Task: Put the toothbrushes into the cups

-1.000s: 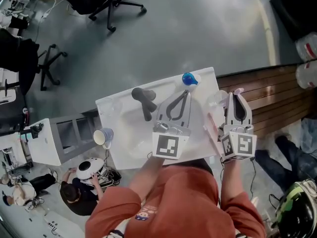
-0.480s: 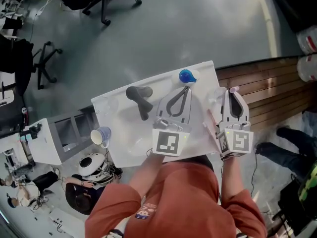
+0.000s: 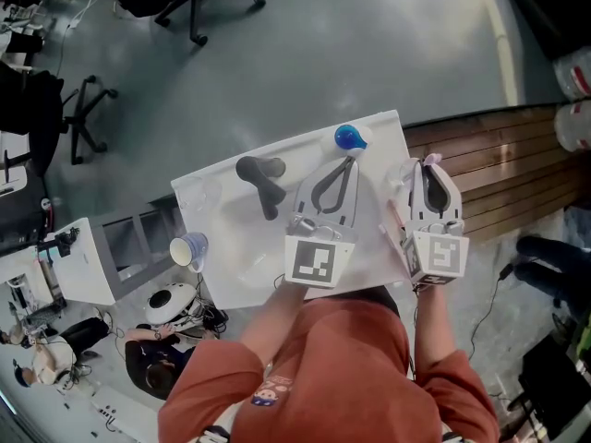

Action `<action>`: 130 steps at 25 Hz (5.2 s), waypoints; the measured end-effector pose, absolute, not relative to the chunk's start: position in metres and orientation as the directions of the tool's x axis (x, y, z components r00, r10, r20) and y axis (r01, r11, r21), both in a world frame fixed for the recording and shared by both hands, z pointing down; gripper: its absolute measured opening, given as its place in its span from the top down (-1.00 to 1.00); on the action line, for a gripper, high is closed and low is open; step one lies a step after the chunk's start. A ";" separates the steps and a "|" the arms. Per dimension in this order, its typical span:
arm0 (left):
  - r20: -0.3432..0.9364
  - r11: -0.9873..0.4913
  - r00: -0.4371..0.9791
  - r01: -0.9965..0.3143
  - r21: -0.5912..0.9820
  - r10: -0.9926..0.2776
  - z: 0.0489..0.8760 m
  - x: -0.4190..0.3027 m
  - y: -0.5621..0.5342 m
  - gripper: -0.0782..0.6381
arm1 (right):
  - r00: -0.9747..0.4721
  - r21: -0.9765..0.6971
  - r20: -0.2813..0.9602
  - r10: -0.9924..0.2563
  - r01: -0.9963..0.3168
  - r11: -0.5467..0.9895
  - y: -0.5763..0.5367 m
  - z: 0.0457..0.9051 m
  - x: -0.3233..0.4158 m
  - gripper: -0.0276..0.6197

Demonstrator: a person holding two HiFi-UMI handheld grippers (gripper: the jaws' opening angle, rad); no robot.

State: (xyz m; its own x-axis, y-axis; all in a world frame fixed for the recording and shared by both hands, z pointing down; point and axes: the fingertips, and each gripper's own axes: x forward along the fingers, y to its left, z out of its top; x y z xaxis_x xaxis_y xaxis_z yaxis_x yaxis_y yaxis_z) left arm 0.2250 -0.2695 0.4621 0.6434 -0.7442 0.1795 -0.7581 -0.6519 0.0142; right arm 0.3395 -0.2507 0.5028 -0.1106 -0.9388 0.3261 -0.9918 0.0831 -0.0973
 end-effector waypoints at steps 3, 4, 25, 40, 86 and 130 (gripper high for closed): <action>0.171 -0.644 0.638 -0.765 0.023 -0.751 0.457 0.224 -0.266 0.73 | -0.108 -0.090 0.333 -0.937 -0.993 0.082 -0.246 0.507 0.342 0.77; 0.169 -0.643 0.637 -0.766 0.023 -0.753 0.456 0.223 -0.265 0.73 | -0.104 -0.089 0.334 -0.937 -0.993 0.079 -0.244 0.508 0.342 0.75; 0.096 -0.590 0.586 -0.807 -0.011 -0.804 0.408 0.203 -0.204 0.73 | -0.102 -0.061 0.231 -0.968 -0.994 0.090 -0.187 0.453 0.346 0.73; 0.030 -0.477 0.476 -0.876 -0.063 -0.879 0.358 0.166 -0.089 0.73 | -0.179 -0.048 0.161 -0.971 -0.984 0.174 -0.084 0.414 0.330 0.73; 0.181 -0.487 0.495 -0.869 0.090 -0.850 0.502 0.090 -0.107 0.73 | -0.175 0.096 0.765 -0.620 -0.921 0.378 -0.073 0.628 0.258 0.73; 0.098 -0.329 0.328 -0.944 0.007 -0.939 0.439 0.055 -0.033 0.73 | -0.316 0.022 0.695 -0.646 -0.889 0.458 -0.045 0.577 0.208 0.83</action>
